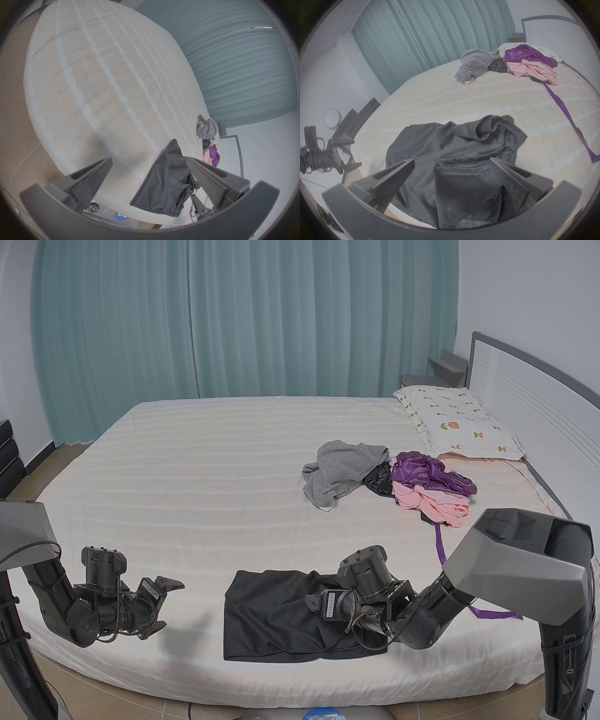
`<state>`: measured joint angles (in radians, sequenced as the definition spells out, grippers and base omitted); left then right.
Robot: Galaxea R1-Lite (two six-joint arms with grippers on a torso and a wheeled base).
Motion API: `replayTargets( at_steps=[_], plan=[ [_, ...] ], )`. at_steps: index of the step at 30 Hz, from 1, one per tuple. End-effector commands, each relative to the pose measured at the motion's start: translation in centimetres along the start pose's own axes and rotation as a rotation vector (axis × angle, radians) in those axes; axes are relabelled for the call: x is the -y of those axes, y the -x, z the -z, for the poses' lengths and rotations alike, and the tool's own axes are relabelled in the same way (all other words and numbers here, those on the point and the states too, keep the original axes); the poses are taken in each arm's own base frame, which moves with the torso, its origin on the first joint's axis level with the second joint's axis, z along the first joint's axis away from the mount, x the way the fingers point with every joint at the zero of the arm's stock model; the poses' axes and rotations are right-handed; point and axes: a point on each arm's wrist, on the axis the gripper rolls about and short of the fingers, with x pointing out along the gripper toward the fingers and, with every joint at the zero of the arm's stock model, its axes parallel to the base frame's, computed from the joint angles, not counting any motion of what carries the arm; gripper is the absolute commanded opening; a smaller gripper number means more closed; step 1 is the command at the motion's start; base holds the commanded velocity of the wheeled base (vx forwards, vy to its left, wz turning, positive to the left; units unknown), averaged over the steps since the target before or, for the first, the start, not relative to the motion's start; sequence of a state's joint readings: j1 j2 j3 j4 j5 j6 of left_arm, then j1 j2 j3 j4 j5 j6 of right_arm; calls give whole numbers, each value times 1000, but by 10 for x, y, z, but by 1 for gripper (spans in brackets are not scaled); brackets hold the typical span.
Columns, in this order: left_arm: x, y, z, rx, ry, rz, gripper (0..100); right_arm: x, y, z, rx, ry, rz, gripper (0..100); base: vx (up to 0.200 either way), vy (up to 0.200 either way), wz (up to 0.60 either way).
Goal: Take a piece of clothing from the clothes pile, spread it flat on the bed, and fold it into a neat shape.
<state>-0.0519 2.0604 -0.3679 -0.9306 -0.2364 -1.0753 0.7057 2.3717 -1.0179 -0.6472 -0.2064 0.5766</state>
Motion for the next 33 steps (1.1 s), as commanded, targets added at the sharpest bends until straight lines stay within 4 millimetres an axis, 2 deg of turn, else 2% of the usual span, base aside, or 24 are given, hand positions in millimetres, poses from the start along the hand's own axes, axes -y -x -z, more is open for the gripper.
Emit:
replayTargets(
  at_steps=[1, 4, 16, 19, 25, 30, 31, 33],
  plan=[
    [0, -1, 1, -3, -2, -1, 100, -1, -6, 11, -26, 24, 7, 100, 0, 0, 0],
    [0, 1, 0, -2, 12, 0, 100, -1, -6, 10, -18, 31, 12, 100, 0, 0, 0],
    [-1, 0, 0, 1, 12, -1, 100, 2, -4, 9, 0, 79, 81, 100, 0, 200, 0],
    [-1, 0, 0, -1, 11, -3, 100, 5, 2, 3, 16, 77, 108, 100, 0, 0, 0],
    [-1, 0, 1, -1, 6, -5, 100, 13, 5, 7, -8, 82, 135, 100, 0, 0, 0],
    [-1, 0, 1, 0, 7, -4, 100, 20, 18, 5, -33, 103, 183, 100, 0, 0, 0],
    [-1, 0, 1, -1, 6, -5, 100, 25, 23, 8, -55, 121, 220, 100, 0, 0, 0],
    [-1, 0, 1, 0, 4, -4, 100, 36, 22, 11, -79, 136, 263, 100, 0, 0, 0]
  ],
)
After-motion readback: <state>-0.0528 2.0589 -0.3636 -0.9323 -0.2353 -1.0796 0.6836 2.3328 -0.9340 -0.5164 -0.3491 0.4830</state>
